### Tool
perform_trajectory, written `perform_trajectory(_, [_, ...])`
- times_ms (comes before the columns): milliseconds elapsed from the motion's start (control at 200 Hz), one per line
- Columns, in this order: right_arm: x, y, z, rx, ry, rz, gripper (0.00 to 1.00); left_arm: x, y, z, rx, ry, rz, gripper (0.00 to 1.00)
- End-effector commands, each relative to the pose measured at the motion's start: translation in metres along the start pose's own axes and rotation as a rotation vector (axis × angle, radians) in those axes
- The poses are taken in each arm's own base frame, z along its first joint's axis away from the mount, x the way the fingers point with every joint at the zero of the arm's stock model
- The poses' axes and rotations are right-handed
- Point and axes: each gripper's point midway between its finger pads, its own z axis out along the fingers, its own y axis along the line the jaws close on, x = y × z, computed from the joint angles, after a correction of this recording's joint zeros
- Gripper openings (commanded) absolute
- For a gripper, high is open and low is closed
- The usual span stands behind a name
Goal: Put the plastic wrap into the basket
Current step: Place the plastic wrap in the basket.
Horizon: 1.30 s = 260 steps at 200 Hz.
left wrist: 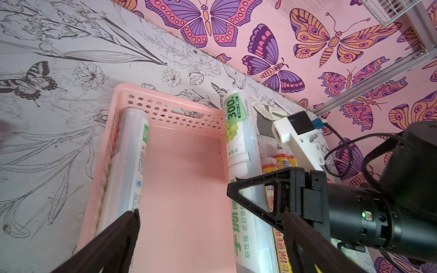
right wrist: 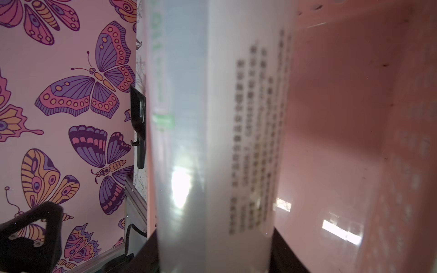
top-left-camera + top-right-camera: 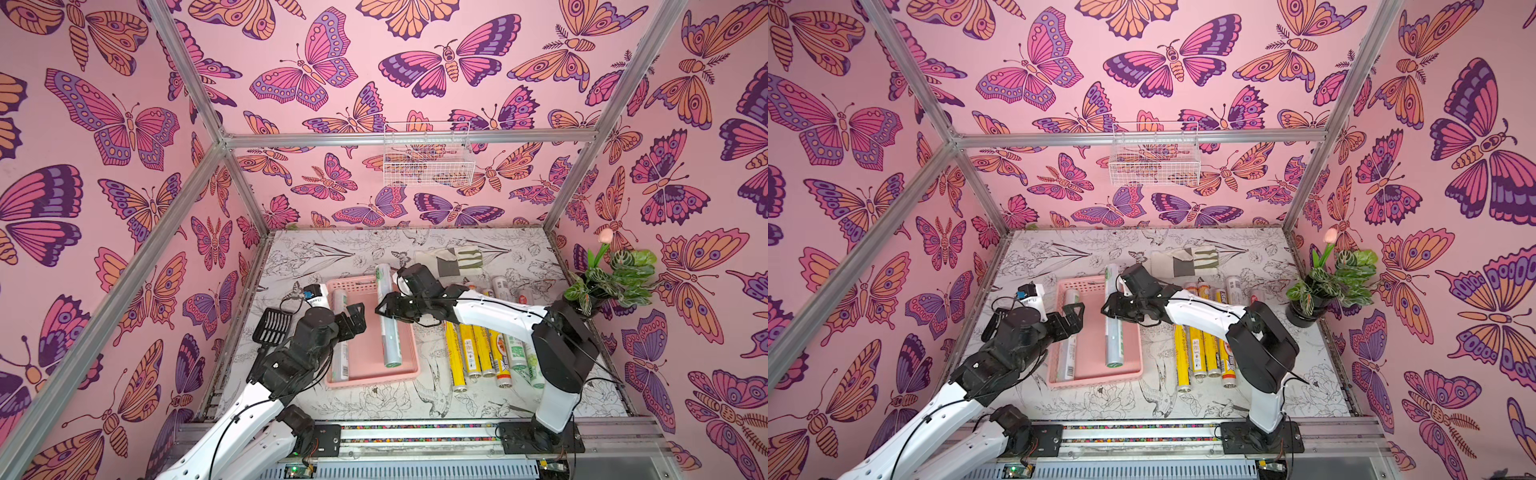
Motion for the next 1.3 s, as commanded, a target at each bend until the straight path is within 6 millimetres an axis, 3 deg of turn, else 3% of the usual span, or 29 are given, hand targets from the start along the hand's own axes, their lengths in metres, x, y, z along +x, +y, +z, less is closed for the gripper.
perform_trajectory(0, [-0.009, 0.032, 0.007, -0.051, -0.030, -0.036, 0.32, 0.016, 0.021, 0.000, -0.064, 0.045, -0.003, 1.00])
perform_trajectory(225, [0.002, 0.037, 0.033, -0.005, -0.010, -0.068, 0.31, 0.020, 0.029, -0.001, -0.094, 0.062, -0.009, 1.00])
perform_trajectory(551, [0.010, 0.027, 0.067, 0.100, -0.010, -0.075, 0.31, 0.010, 0.039, -0.010, -0.168, 0.044, 0.009, 1.00])
perform_trajectory(896, [0.023, 0.016, 0.090, 0.163, 0.024, -0.039, 0.31, 0.013, 0.047, -0.016, -0.180, 0.034, 0.004, 1.00])
perform_trajectory(1297, [0.030, 0.008, 0.105, 0.174, 0.071, -0.017, 0.47, 0.015, 0.048, -0.015, -0.182, 0.039, 0.001, 1.00])
